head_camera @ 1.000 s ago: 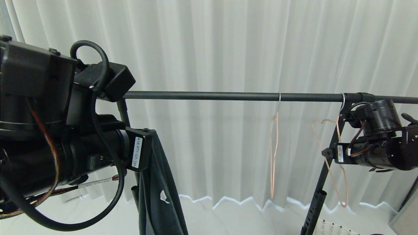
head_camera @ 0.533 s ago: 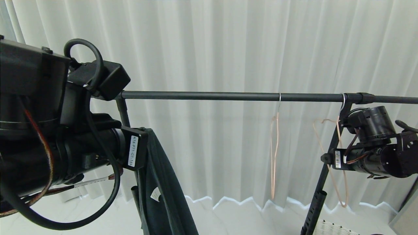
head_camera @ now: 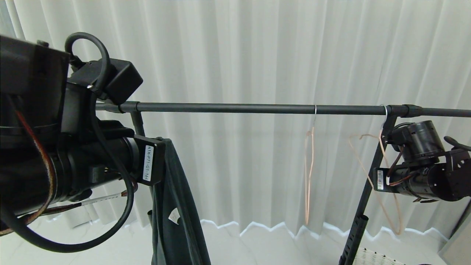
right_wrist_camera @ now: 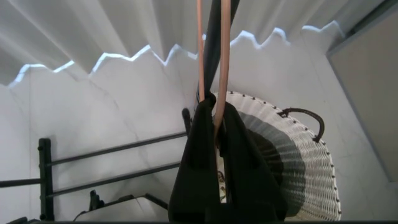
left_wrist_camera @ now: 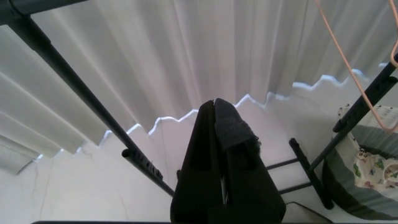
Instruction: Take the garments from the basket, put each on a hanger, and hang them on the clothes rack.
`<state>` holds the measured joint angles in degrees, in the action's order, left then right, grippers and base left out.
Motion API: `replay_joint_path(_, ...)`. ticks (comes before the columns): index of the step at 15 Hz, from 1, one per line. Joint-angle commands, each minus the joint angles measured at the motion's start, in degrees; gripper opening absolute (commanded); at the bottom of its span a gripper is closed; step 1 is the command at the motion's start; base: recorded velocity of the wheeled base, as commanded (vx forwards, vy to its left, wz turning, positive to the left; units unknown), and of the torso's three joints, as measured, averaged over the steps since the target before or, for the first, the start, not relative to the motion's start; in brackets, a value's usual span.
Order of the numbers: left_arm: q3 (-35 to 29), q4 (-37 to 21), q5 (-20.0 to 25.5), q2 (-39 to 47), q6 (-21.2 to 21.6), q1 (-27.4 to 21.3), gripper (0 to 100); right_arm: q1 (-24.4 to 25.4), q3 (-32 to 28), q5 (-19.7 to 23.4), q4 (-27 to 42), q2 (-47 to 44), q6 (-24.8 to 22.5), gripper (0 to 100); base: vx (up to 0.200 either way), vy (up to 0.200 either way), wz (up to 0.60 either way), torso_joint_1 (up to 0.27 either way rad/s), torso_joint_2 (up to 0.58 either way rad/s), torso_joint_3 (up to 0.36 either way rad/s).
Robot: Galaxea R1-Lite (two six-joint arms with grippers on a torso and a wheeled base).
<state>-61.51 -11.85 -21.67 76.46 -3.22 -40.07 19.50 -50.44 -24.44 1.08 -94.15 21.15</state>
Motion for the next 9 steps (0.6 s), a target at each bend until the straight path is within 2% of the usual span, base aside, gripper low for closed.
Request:
replay_joint_path(1, -0.3, 0.1, 0.0, 0.0, 0.0, 0.0, 0, 0.1, 0.0, 0.0, 0.6, 1.2, -0.2, 0, 0.000, 0.000, 0.00, 0.000, 0.00, 0.000)
replay_joint_path(4, -0.9, 0.1, -0.1, 0.0, 0.0, 0.0, 0, 0.2, 0.1, -0.2, 0.8, 3.3, -0.9, 0, 0.000, 0.000, 0.00, 0.000, 0.00, 0.000)
replay_joint_path(9, -1.2, 0.1, -0.2, -0.3, 0.0, 0.0, 0, 0.2, 0.3, -0.2, 0.3, 7.7, -6.6, 0, 0.000, 0.000, 0.00, 0.000, 0.00, 0.000)
